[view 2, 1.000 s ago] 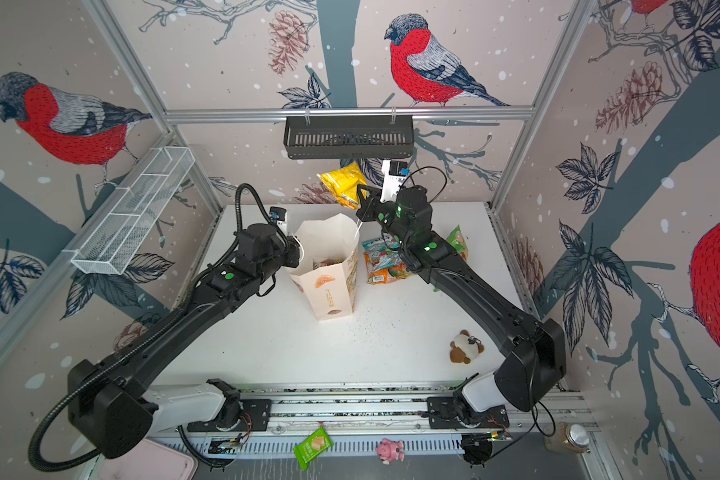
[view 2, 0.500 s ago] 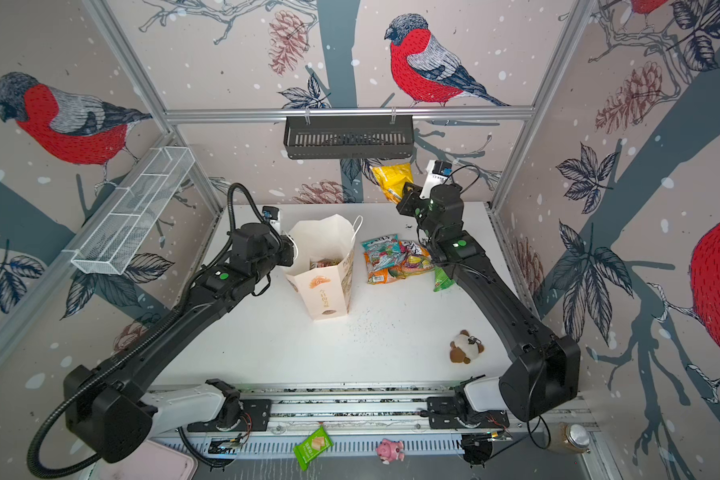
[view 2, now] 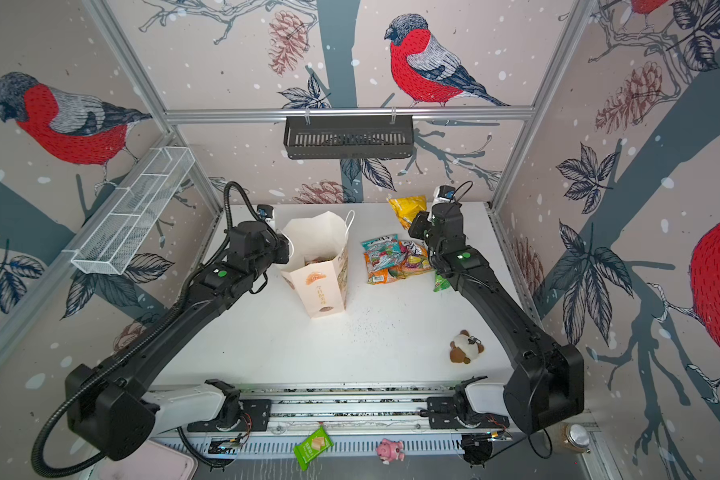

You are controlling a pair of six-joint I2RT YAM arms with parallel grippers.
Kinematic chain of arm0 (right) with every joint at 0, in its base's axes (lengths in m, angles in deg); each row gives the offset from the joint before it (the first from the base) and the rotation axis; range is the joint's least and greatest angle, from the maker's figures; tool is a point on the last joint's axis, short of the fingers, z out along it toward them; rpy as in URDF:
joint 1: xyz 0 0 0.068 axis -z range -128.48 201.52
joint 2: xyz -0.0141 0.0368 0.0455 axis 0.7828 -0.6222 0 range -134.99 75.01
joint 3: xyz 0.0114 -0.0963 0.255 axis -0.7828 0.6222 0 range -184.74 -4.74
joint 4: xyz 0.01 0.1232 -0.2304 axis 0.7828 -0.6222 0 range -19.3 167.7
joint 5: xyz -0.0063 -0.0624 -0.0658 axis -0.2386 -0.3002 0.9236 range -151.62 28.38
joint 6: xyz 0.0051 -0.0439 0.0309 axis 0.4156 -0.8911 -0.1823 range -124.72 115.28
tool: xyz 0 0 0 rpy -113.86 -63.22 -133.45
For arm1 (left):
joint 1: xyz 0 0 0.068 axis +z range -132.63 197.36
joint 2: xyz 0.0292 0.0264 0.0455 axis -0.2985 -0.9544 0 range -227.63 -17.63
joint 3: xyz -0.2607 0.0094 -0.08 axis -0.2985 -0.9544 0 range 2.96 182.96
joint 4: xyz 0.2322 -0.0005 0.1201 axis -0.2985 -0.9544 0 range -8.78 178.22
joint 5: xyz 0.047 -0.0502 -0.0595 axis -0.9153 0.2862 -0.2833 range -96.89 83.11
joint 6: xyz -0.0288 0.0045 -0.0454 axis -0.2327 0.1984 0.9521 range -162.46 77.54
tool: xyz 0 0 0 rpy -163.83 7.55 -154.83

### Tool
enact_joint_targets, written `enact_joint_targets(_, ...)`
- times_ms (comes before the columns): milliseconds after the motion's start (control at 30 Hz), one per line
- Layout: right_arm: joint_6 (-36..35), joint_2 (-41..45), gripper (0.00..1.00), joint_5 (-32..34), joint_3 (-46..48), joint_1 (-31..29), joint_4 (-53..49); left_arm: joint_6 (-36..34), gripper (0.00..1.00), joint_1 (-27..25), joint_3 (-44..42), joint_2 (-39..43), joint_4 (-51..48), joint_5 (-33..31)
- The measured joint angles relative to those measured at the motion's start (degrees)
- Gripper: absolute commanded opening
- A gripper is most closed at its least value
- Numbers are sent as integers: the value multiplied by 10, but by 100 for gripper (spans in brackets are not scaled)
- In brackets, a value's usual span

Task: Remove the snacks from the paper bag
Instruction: 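Carry the yellow pack over the snack pile with the right gripper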

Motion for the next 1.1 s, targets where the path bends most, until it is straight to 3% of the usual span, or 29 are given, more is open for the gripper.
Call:
enact_joint_targets(433,-23,-177,0,16,-90,0,-108,-10,0,2,0,0,2,-11)
enact_joint_targets(767,-22,-128,0,17,-55,21,-139,-10,0,2,0,0,2,-14)
enact_joint_targets(1100,-6,-161,0,4,-29,56,-159,-10,0,2,0,0,2,-14)
